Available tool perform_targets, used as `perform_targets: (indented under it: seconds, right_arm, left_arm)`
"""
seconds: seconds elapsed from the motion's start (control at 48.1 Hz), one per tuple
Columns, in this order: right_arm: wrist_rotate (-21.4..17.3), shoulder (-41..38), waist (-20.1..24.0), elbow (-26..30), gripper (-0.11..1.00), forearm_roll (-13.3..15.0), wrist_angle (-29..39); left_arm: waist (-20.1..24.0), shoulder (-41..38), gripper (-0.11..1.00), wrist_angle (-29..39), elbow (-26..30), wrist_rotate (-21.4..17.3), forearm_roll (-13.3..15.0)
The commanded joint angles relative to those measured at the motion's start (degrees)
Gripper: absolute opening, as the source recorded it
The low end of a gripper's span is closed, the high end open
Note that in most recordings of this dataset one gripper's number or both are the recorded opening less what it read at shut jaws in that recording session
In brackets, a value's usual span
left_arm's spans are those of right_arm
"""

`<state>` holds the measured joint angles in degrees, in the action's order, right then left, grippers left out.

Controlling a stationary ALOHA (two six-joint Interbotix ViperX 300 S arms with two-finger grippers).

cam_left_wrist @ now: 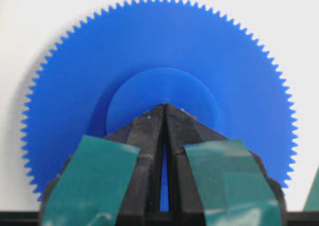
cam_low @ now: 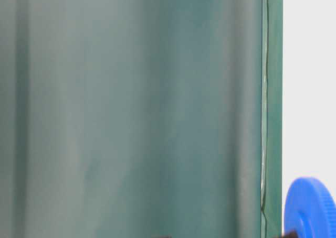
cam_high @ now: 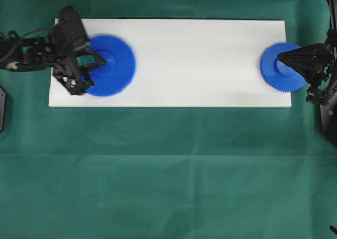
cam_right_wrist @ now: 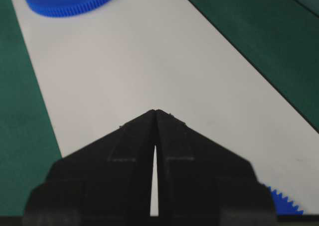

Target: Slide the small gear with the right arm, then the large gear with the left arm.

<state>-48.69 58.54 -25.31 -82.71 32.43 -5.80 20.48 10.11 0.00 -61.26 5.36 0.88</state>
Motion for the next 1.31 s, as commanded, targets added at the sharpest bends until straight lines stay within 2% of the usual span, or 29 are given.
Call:
perform_targets:
  seconds: [0.0,0.312,0.748,1.289]
  right_arm:
    - [0.1,0.0,0.1,0.9,0.5,-0.2,-0.6]
    - [0.0,0.0,0.1,0.9,0.5,-0.2,-0.6]
    - [0.1,0.0,0.1,1.0,0.5,-0.2,-0.6]
    - [0.0,0.0,0.2,0.9,0.5,-0.2,-0.6]
  left_arm:
    - [0.5,2.3,-0.01,1.2,-2.6,0.1,0.1]
    - [0.5,8.2,-0.01,1.8,-5.4,0.1,0.1]
    - [0.6,7.3,-0.01,2.5,-2.7,-0.5,0.1]
    - [0.2,14.1,-0.01,5.0,1.6,-0.8,0.0]
